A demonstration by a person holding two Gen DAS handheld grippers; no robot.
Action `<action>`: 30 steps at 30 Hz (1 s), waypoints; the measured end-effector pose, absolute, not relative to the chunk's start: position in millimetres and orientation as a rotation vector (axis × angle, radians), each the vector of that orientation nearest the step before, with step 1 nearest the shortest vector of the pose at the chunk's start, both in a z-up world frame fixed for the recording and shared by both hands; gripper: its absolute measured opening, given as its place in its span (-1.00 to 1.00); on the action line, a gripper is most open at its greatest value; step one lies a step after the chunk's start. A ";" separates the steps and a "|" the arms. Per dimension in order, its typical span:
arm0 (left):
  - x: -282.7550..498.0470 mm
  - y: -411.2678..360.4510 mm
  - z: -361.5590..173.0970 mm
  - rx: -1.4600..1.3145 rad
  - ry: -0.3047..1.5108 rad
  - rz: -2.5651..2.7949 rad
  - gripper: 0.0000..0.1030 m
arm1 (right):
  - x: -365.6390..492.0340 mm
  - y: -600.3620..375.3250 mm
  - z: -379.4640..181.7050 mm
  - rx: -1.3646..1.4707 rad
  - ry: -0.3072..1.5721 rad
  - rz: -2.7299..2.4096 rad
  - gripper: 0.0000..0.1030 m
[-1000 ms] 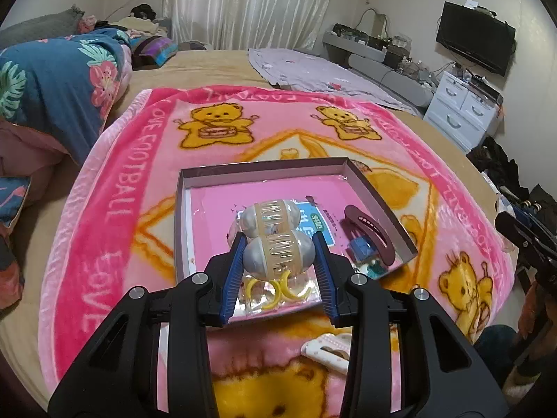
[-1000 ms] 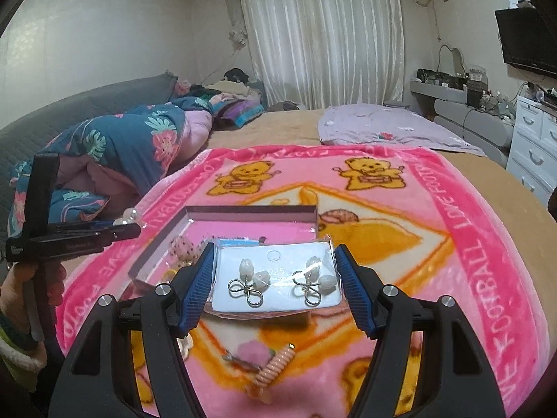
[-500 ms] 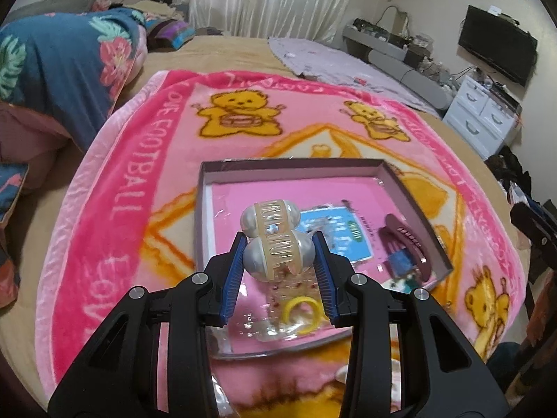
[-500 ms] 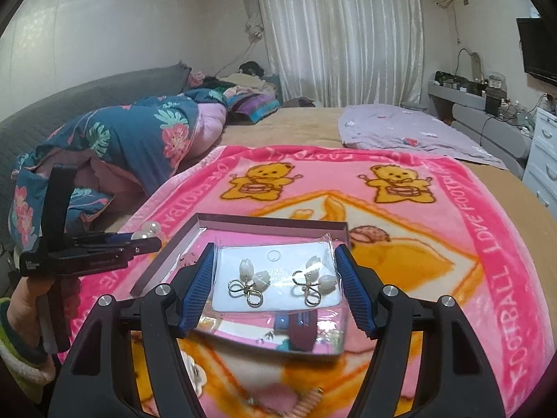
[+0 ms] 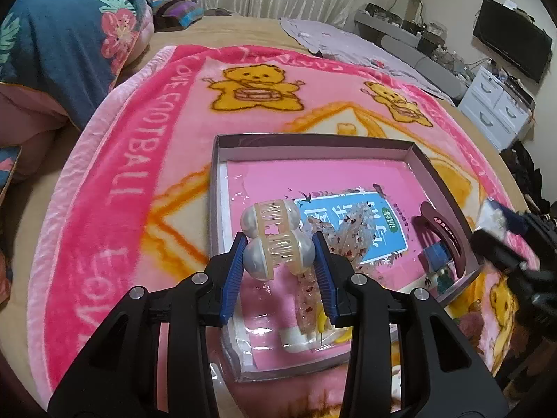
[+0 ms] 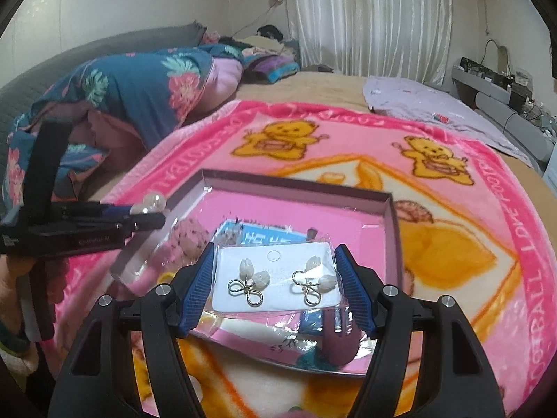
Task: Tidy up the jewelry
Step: 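Carry the ball clip into the box lid and release while right releases the earring card there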
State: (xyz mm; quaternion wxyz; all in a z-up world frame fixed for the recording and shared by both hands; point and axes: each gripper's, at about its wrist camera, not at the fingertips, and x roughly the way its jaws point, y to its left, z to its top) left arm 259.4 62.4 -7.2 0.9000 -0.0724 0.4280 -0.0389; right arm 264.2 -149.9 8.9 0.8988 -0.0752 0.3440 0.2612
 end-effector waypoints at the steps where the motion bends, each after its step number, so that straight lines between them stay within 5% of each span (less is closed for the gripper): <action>1: 259.3 61.6 -8.3 -0.147 0.888 -0.080 -0.42 | 264.4 -148.2 5.4 -0.162 0.718 0.542 0.29; 8: 260.4 62.0 -12.9 -0.137 0.902 -0.066 -0.40 | 266.8 -139.8 -9.5 -0.189 0.741 0.551 0.29; 30: 240.8 75.9 6.9 -0.172 0.868 -0.018 0.51 | 259.3 -118.4 -36.7 -0.221 0.817 0.574 0.41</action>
